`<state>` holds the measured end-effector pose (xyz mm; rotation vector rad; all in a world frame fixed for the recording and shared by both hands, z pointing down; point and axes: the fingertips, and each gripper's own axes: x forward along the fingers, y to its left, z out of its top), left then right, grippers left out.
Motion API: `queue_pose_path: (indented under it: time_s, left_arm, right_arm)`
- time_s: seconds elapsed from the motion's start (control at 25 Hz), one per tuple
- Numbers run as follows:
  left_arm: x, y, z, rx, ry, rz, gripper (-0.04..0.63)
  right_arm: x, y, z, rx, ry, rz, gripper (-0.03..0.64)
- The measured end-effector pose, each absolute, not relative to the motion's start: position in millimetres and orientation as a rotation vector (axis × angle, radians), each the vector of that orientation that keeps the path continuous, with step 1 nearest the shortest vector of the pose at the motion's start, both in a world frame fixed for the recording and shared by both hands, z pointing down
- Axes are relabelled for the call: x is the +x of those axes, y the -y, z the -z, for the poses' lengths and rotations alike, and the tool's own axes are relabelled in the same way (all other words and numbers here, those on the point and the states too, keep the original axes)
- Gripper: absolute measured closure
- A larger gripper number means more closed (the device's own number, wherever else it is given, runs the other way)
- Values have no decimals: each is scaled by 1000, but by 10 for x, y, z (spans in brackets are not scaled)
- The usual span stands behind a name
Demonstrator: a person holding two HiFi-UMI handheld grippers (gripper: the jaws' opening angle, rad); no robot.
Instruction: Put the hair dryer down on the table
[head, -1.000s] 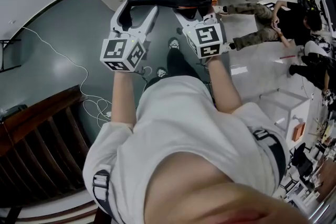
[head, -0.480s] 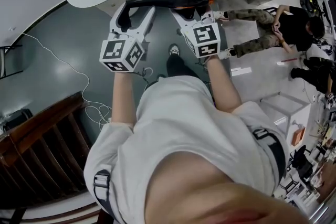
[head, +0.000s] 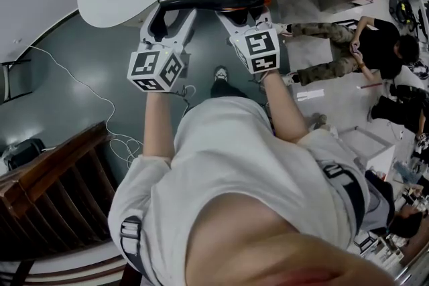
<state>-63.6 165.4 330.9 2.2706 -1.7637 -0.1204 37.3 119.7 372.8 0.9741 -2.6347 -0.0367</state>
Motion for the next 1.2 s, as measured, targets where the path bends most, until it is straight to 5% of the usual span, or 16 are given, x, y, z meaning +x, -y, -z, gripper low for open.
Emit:
queue_pose_path:
  time_s: [1.2]
  left_arm:
    - [-1235,399,-3823,2140,1780,38,244]
  right_arm:
    - [-227,855,-4260,874,2590,-78,336]
